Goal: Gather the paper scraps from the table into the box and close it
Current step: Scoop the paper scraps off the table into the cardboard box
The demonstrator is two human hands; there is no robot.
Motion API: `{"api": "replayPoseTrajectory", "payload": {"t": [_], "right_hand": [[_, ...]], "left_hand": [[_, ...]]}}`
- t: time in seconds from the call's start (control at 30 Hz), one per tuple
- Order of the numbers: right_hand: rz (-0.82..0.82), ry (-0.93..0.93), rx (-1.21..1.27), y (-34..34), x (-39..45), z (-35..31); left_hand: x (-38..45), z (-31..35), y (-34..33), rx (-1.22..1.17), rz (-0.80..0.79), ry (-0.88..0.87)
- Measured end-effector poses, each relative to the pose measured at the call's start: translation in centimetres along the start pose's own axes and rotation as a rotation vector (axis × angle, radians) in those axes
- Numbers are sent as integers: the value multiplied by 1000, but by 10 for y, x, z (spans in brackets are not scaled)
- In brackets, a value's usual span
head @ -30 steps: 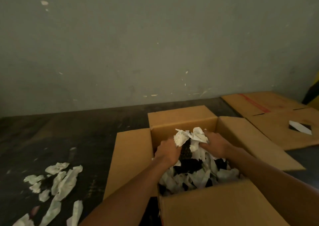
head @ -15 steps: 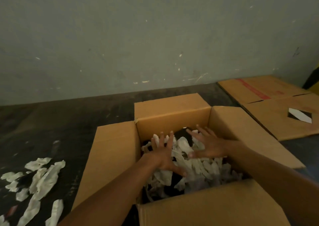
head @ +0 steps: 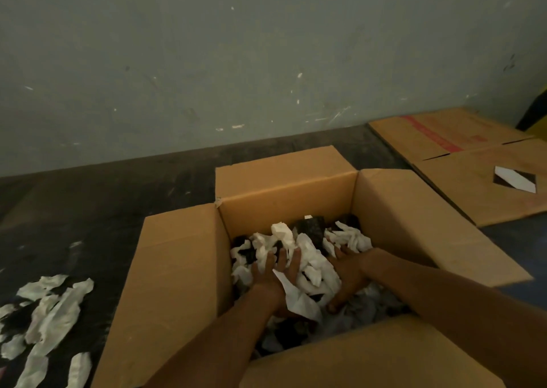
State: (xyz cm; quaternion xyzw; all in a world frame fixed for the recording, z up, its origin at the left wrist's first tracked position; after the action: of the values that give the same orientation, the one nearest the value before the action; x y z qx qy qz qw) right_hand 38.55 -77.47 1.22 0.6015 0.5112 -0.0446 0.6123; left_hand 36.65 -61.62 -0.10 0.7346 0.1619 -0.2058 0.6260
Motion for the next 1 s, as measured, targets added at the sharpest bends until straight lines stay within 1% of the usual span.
{"api": "replayPoseTrajectory", "payload": {"t": [0.07, 0.1, 0.17, 0.2, 0.23, 0.27, 0.37, 0.4, 0.43, 0.5, 0.57, 0.6, 0.7, 0.8, 0.93, 1.0], "right_hand": [[12, -5, 35, 3, -4, 2], [20, 8, 62, 6, -8, 0], [57, 52, 136, 14, -23, -4], [70, 55, 178, 19, -33, -7], [83, 41, 217, 23, -43, -7], [98, 26, 253, 27, -51, -6], [140, 15, 305, 27, -66, -6], [128, 13, 305, 22, -69, -9], [96, 9, 295, 13, -68, -11], [12, 23, 237, -10, -67, -17], [-76, 6, 170, -32, -60, -16], [-114, -23, 155, -40, -58, -14], [-168, -112, 128, -44, -57, -11], [-219, -122, 138, -44, -53, -13], [-203, -81, 201, -21, -59, -18], [-111, -74, 173, 9, -66, -11]], "left_hand": [[-8, -8, 12, -97, -77, -15], [-12, -14, 19, -91, -127, -29], [-18, -27, 31, 49, -187, -69], [-22, -31, 37, 64, -205, -92], [-26, -33, 45, 3, -208, -100], [-30, -35, 54, -111, -207, -88], [-31, -36, 67, -525, -187, -78], [-31, -34, 64, -608, -171, -89], [-31, -28, 55, -617, -187, -115], [-34, -9, 19, -377, -241, -190], [-34, 4, -11, -152, -222, -205], [-35, 10, -18, -107, -202, -195], [-35, 15, -27, -55, -216, -140], [-35, 14, -28, -16, -220, -119], [-49, 14, -4, -13, -227, -168], [-52, 9, 24, -68, -219, -188]]}}
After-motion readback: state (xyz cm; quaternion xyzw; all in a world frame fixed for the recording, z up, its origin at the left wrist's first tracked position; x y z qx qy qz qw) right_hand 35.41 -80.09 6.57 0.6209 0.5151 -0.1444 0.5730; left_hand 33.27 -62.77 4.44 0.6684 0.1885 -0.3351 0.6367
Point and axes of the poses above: each hand's wrist, its own x-axis towards the middle knuckle, its own y-axis out of the back of the hand, z = x × y, the point moved 6 cm from there along x, towards the middle knuckle, and after that the axes turned 15 degrees about y, right-handed, at the moved point
